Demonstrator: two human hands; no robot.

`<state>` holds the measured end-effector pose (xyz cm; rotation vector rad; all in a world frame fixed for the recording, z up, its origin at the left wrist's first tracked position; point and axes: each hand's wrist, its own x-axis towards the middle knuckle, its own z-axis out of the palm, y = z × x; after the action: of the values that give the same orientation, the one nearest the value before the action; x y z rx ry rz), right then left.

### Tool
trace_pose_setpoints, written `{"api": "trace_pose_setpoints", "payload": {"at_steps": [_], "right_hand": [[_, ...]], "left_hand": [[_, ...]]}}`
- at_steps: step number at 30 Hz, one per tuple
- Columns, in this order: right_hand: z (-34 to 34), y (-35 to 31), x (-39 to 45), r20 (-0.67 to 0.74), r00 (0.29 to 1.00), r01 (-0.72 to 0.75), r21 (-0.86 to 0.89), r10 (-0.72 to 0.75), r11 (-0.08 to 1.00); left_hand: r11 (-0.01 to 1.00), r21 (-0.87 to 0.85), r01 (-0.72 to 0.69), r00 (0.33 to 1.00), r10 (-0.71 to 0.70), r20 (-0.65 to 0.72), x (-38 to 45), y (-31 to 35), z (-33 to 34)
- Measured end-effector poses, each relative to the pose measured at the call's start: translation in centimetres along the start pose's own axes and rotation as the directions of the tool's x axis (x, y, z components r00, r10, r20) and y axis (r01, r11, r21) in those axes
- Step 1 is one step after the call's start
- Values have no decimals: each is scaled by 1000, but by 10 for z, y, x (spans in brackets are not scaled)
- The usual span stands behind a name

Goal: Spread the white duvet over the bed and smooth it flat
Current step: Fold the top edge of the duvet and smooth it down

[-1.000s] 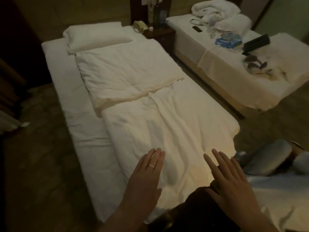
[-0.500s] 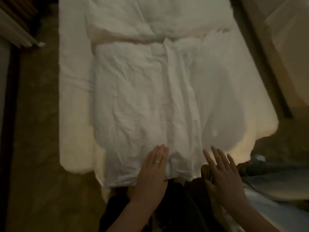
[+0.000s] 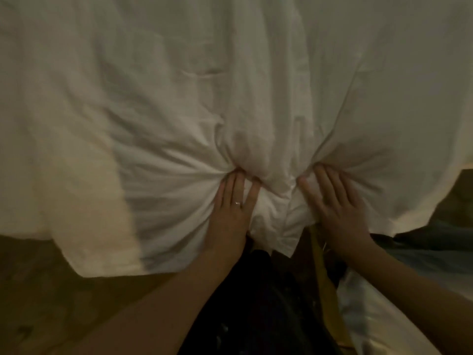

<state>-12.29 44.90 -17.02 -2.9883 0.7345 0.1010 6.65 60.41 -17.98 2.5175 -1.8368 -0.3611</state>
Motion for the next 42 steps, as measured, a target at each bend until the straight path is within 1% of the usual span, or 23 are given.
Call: {"api": "trace_pose_setpoints", "payload": {"at_steps": [3,5,7,9,10,13,15,18,21,22,24,26,27,28,30,33,34,35,37,38,39,41,42], "right_hand": [[-10,13,15,-23,998,61,2,-61,998],[-25,24,25,27,998,54,20,-55,998],[-49,39,42,146,989,-24,79,13,997],[-84,52,68,286,954,-134,132,92,982],[-99,56,81,317,941,-171,138,120,976],[-120,52,109,274,955,-157,130,117,979],[-110,38,109,275,960,-73,80,48,994],[-66,13,80,292,956,-11,111,-22,994],[-22,-7,44,269,963,25,11,-27,1000],[-10,-10,35,242,970,38,-33,-28,999],[5,-6,25,178,982,85,-126,-62,988],[12,8,31,103,985,157,-169,-141,973],[12,15,38,74,982,182,-180,-171,967],[9,20,47,46,982,188,-182,-183,965],[-5,25,61,26,980,201,-133,-199,971],[-37,29,64,248,950,195,13,-192,981],[-52,29,66,278,947,155,57,-164,986],[-69,28,69,274,952,117,95,-139,989],[-109,21,82,208,976,34,162,-68,986],[-131,19,91,159,987,-10,182,-19,983],[-155,19,102,139,990,-50,190,23,981],[-190,26,129,164,985,-87,199,55,976],[-200,33,145,180,981,-106,217,67,970]], "left_hand": [[997,-67,-43,998,40,-46,11,-10,-19],[993,-108,-56,998,51,-48,18,-19,-39],[986,-166,-32,999,36,19,34,-30,-64],[974,-225,30,991,-1,131,58,-39,-89],[973,-220,67,984,-28,175,72,-42,-100],[988,-124,94,977,-67,203,96,-34,-118],[996,-74,53,958,-29,285,91,-16,-111],[998,-24,61,938,-49,343,60,8,-80],[990,111,85,935,-118,336,30,23,-43],[988,114,101,944,-131,303,20,26,-36],[995,-36,91,980,-83,181,-3,36,-26],[983,-169,-71,997,63,-54,-34,52,-16],[973,-184,-140,986,121,-115,-46,60,-13],[969,-184,-164,983,145,-112,-53,67,-13],[983,-150,-105,994,98,-49,-54,74,-12],[999,29,25,998,-27,52,-25,60,-19],[994,94,59,997,-63,39,-11,54,-21],[989,99,111,992,-116,40,3,49,-24],[971,-17,238,967,-236,95,32,44,-42],[960,-78,269,961,-263,83,46,43,-55],[953,-148,265,964,-265,25,58,40,-71],[949,-278,149,965,-202,-170,81,26,-118],[944,-311,111,965,-178,-194,93,17,-147]]}}
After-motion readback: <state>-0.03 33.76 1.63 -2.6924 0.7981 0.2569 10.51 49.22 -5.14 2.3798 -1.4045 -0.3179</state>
